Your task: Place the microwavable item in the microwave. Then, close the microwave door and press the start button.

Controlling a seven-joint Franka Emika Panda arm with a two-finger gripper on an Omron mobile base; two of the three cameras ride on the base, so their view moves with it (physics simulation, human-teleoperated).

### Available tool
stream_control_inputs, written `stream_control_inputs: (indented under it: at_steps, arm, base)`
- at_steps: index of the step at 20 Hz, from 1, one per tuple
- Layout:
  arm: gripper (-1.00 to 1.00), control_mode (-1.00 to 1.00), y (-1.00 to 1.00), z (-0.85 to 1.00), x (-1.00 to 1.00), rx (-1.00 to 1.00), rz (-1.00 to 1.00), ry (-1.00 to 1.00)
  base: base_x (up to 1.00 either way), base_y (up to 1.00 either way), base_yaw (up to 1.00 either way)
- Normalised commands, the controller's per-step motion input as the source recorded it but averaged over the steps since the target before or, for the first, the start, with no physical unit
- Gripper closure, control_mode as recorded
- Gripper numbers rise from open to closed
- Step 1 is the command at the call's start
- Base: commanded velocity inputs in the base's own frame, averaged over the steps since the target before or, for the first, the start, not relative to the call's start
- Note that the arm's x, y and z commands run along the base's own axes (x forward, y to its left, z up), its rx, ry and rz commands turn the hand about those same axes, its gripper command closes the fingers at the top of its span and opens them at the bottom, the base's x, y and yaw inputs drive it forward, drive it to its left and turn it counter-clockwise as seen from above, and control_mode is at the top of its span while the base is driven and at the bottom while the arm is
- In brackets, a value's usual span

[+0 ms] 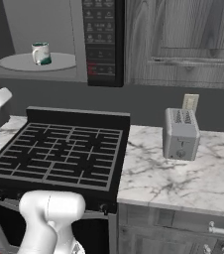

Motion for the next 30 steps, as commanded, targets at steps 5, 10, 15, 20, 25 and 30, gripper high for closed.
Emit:
stream_control_inputs:
  at_steps: [5, 10, 15, 20, 25, 30]
  arm:
    - [-1.0, -1.0, 0.6, -0.14, -0.52, -0.36, -0.1, -0.22]
    - [-1.0, -1.0, 0.29, -0.07, -0.17, -0.12, -0.07, -0.02]
    - [-1.0, -1.0, 0.11, -0.04, -0.25, -0.09, -0.08, -0.02]
    - [-1.0, -1.0, 0.48, 0.0, -0.27, -0.21, -0.28, -0.03]
    - [-1.0, -1.0, 0.65, -0.16, -0.07, -0.28, -0.33, 0.0]
    - [-1.0, -1.0, 0.74, -0.53, 0.0, -0.37, -0.3, 0.0]
  base:
    - [0.0, 0.0, 0.0]
    - [0.0, 0.0, 0.0]
    - [0.0, 0.0, 0.0]
    - [0.0, 0.0, 0.0]
    - [0.0, 0.0, 0.0]
    - [0.0, 0.0, 0.0]
